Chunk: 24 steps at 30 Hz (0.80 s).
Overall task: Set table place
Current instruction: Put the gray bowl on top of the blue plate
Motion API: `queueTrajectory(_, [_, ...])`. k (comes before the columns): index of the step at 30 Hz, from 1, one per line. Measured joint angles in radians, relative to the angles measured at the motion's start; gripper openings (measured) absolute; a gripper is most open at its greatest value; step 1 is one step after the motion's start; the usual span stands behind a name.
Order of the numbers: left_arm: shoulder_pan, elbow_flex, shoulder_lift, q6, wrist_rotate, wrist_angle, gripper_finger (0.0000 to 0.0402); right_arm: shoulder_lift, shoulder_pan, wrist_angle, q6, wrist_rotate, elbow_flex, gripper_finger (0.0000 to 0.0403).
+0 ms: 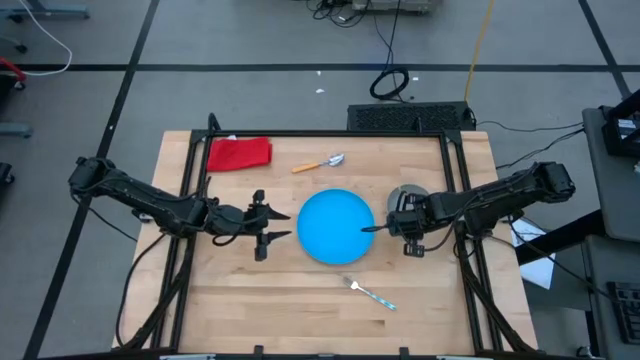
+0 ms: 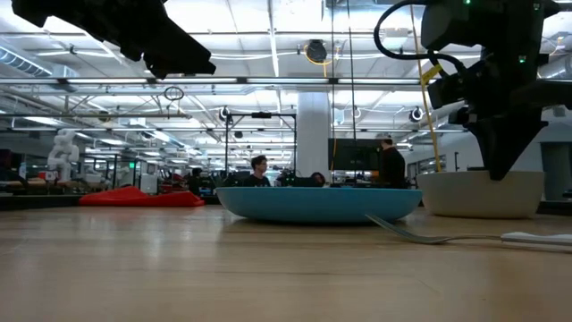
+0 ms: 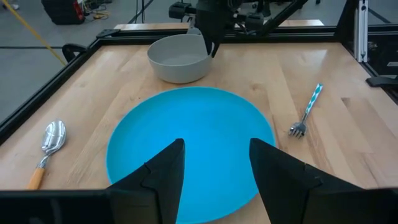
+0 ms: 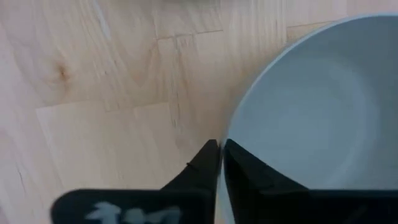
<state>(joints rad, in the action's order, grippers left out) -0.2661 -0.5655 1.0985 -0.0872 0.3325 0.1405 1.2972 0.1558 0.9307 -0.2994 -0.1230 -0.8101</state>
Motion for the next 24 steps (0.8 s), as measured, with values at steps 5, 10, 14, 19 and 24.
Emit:
queueTrajectory(5, [0.0, 0.0, 0.0, 0.0, 0.0, 0.0, 0.0186, 0.0, 0.0, 0.0, -0.003, 0.002, 0.0, 0.0004])
queueTrajectory(10, [0.0, 0.0, 0.0, 0.0, 0.0, 0.0, 0.0186, 0.0, 0.002, 0.0, -0.003, 0.002, 0.0, 0.0002])
queueTrajectory(14, [0.0, 0.0, 0.0, 0.0, 0.0, 0.0, 0.0186, 0.0, 0.003, 0.015, -0.002, 0.002, -0.01, 0.0001])
queueTrajectory(19, [0.0, 0.0, 0.0, 0.001, 0.0, 0.0, 0.0186, 0.0, 0.003, 0.08, -0.002, -0.003, -0.086, 0.0001])
queueTrajectory(24, [0.0, 0.0, 0.0, 0.002, 0.001, 0.0, 0.0186, 0.0, 0.004, 0.161, -0.002, -0.008, -0.196, 0.0001])
